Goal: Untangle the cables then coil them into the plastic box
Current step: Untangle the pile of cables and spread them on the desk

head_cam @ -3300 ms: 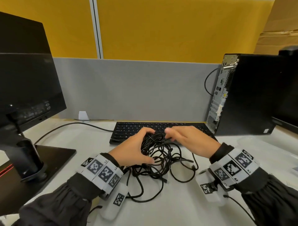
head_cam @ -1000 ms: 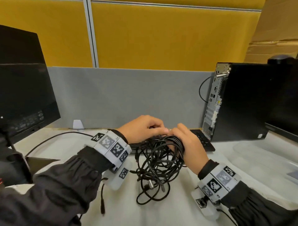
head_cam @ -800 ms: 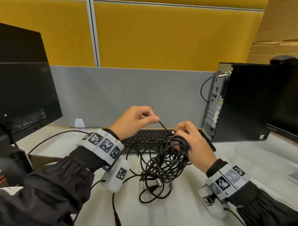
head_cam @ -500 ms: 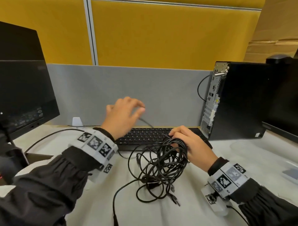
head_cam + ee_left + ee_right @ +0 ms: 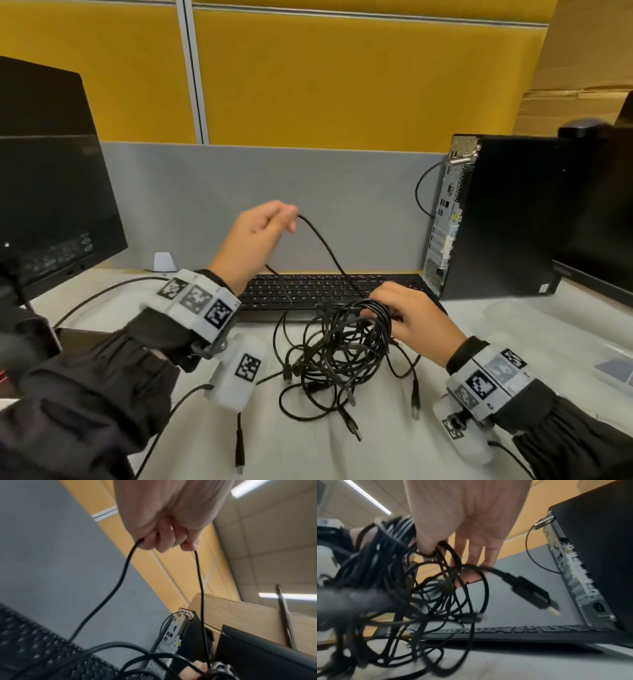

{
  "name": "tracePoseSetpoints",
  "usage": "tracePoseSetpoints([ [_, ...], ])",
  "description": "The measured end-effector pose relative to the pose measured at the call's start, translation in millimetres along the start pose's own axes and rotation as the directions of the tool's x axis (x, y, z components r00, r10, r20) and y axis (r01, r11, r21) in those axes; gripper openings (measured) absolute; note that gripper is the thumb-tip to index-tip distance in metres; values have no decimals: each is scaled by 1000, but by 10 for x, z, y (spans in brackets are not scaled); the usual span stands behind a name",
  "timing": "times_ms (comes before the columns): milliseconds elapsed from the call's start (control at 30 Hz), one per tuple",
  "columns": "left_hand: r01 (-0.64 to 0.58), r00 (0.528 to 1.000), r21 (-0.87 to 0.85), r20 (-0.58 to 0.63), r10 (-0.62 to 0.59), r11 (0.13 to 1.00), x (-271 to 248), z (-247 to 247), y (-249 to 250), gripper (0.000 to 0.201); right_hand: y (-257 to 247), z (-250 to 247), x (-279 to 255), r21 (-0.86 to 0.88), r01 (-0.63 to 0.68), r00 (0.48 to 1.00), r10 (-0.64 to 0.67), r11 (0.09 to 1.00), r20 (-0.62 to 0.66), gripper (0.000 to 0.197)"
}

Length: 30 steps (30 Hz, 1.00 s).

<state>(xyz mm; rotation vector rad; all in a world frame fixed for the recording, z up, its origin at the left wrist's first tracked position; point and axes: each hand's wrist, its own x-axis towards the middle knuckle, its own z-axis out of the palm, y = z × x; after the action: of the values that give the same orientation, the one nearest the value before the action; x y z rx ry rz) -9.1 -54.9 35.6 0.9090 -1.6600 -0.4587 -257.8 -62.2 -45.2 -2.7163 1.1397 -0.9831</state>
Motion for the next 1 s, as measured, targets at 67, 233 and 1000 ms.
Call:
tracePoseSetpoints([
  [67,69,992,-56,-101,-75,996,-14,-61,-43,36,27,-26,-13,35,-52,999,52,998,15,9],
  [233,270,845,-226,-410,-343,936,68,-251,-206,36,77,-82,-65,12,-155,976,151,988,154,9],
  [1000,-169,866,507,486,-118,845,-203,303,370,47,-294,-117,74,-356,-52,962,142,933,233,18],
])
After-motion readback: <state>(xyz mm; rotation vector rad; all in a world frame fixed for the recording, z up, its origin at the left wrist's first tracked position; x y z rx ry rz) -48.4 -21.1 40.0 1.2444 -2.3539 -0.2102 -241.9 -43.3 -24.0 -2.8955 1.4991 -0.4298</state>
